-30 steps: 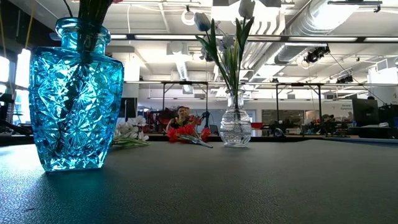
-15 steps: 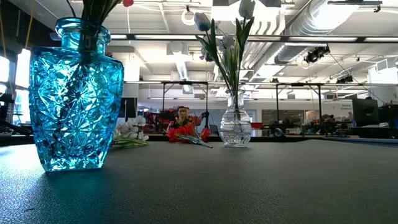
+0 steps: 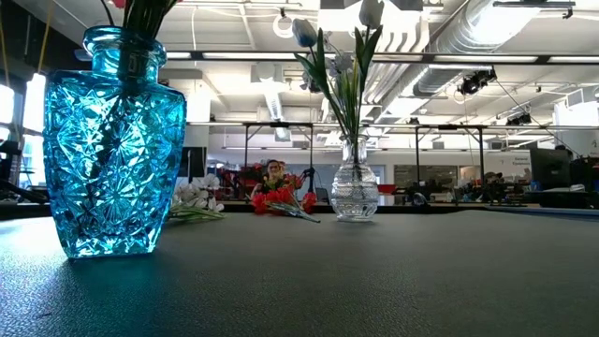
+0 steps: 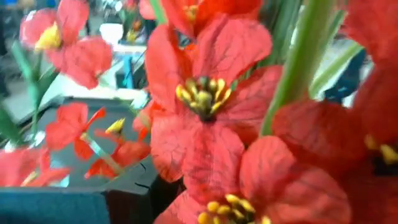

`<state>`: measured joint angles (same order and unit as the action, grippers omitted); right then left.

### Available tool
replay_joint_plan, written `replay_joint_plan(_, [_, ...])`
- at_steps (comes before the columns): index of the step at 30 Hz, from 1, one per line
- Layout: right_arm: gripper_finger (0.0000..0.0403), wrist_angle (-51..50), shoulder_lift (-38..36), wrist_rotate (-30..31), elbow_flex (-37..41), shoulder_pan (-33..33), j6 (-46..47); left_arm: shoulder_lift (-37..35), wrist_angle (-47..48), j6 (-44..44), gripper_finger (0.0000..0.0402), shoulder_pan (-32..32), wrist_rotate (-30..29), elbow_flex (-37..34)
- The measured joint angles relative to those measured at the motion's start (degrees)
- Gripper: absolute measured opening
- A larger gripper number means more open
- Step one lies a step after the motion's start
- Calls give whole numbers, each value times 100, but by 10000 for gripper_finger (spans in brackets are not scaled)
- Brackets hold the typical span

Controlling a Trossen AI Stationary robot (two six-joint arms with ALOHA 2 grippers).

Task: Sort flowers into vase by color
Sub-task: Put the red flowers into the blue vase

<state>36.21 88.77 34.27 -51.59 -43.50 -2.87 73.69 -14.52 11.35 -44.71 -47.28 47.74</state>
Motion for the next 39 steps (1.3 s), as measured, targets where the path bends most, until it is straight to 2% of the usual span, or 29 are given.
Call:
replay_joint_plan(6, [161, -201, 0, 4, 0, 50, 288, 17, 534, 593, 179, 358, 43, 20])
replay_joint_plan(12, [161, -228, 0, 1, 0, 49, 288, -99, 598, 291, 181, 295, 466, 128])
replay_joint_plan(17, [161, -224, 0, 1, 0, 49, 290, -274, 865, 101, 202, 183, 1034, 448])
replay_joint_plan(24, [161, -258, 0, 1, 0, 49, 290, -398, 1318, 204, 233, 180, 1040, 695])
replay_joint_plan(36, [161, -258, 0, 1, 0, 49, 293, -507, 1073, 208, 234, 184, 1083, 728])
replay_joint_plan(39, [161, -258, 0, 2, 0, 49, 293, -503, 1260, 486, 227, 275, 1077, 728])
